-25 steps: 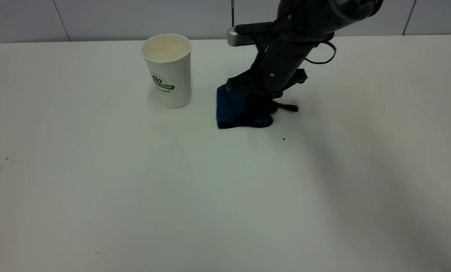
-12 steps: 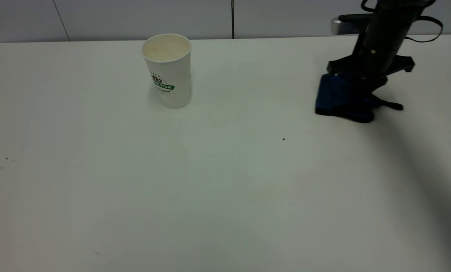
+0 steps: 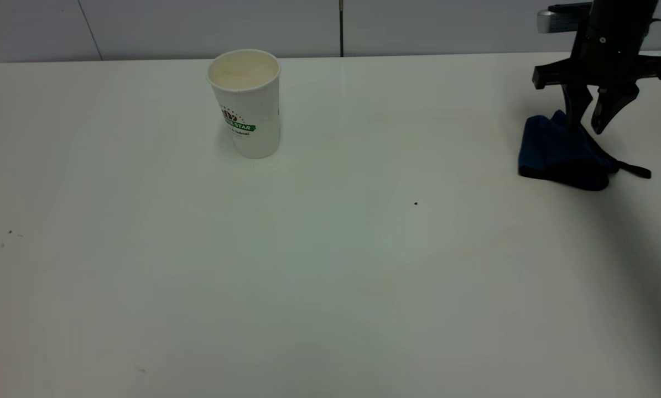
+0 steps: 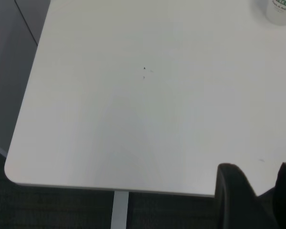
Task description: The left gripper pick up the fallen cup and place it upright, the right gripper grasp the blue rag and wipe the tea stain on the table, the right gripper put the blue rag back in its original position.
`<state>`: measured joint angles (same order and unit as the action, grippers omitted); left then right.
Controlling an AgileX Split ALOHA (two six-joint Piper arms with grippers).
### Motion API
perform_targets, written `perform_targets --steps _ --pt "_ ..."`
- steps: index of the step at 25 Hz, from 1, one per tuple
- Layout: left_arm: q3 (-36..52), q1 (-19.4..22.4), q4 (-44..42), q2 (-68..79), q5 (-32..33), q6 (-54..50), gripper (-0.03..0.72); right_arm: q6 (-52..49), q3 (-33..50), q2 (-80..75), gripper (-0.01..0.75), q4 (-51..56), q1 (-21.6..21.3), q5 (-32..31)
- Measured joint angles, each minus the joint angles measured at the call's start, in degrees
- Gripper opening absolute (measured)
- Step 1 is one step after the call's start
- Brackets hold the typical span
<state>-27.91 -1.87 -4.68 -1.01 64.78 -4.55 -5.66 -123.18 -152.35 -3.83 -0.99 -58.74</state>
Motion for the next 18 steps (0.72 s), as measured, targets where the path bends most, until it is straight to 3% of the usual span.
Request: perform_targets --steps 2,4,12,18 --pt "0.0 0.0 0.0 0.0 0.0 0.0 0.237 2.1 -2.5 0.0 0.636 1.2 0.0 -3.2" --pt "0.0 0.0 0.0 0.0 0.0 0.0 0.237 2.9 -5.6 0.0 0.702 2.5 0.0 -7.5" --pt "0.0 0.0 0.0 0.0 0.0 0.0 0.237 5.7 -10.5 3.8 0.726 9.6 0.0 -10.9" --pt "0.0 0.0 0.0 0.0 0.0 0.0 0.237 8.5 -0.5 15.7 0.726 11.6 1.7 -11.0"
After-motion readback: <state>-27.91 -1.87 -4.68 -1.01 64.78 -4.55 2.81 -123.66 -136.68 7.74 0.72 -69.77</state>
